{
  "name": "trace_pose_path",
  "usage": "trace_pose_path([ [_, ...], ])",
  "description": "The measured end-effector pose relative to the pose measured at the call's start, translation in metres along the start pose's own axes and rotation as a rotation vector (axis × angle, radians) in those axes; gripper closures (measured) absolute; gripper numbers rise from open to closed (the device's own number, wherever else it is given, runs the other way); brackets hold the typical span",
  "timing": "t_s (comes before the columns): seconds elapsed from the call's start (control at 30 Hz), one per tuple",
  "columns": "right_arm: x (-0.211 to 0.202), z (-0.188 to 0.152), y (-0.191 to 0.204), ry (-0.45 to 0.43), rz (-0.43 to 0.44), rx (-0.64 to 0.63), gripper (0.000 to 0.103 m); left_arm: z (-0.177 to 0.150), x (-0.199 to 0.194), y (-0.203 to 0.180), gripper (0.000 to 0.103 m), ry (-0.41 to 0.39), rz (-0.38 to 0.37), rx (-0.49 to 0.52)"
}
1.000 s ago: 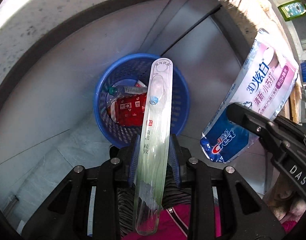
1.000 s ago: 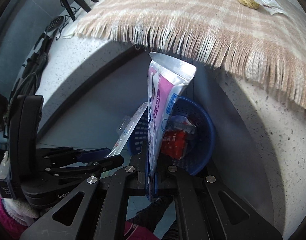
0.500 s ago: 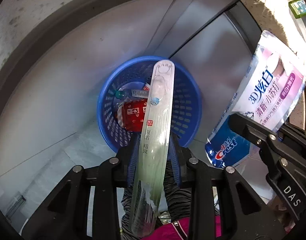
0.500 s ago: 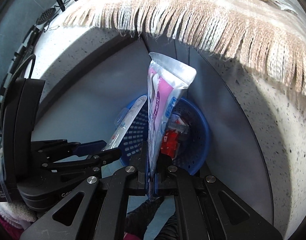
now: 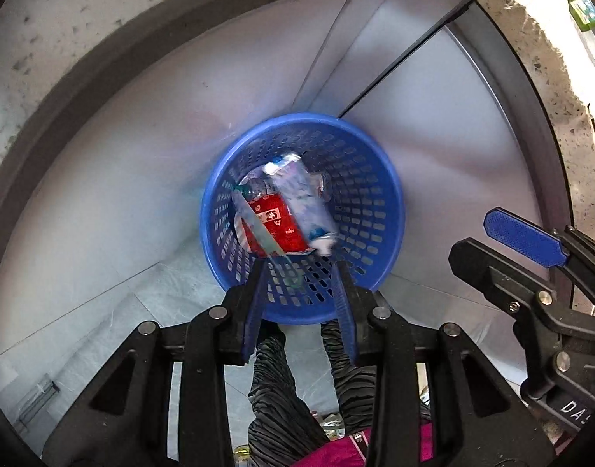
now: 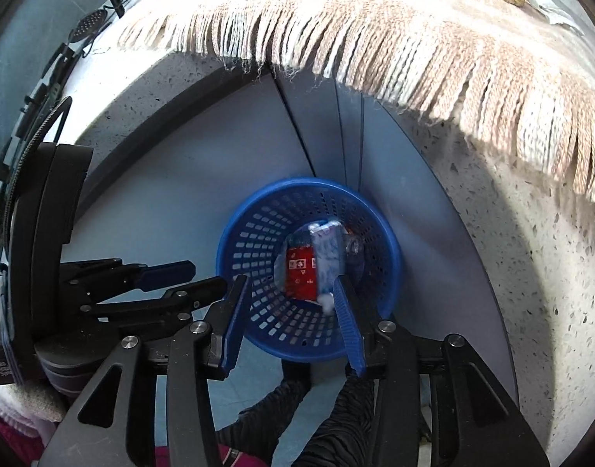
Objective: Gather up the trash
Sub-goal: 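Open both tools to drop the case and tube into the basket, then raise both tools back over the counter toward the tissue and bun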
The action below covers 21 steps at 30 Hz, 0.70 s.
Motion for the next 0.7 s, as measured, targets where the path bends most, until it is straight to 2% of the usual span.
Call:
trace_pose_path([
  [0.23,-0.015,0.000,-0.012,-0.015,0.003,-0.003,0.053,0.001,-0.004,0.002,0.069,-0.028,0.010,0.005],
  [0.37,-0.025,0.003,-0.013,-0.026,-0.013,-0.019,0.042,0.003,-0.017,0.002,0.069,-0.065,0.026,0.016],
  [0.57,-0.049,0.004,-0.013,-0.053,-0.021,-0.053,0.041,0.005,-0.043,0.000,0.069,-0.136,0.046,0.027],
  [0.7,-0.069,0.005,-0.015,-0.076,-0.058,-0.099,0.041,0.008,-0.069,-0.002,0.069,-0.194,0.046,0.030],
])
Point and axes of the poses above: each gripper's, at about its wrist camera, not at the fingertips, and x roughly the way its jaws point, y to its left, z to its top, the point moved 9 cm from there along x, roughly the way its jaws point, and after that the axes turned 8 degrees about -x, right-handed, at the moved point
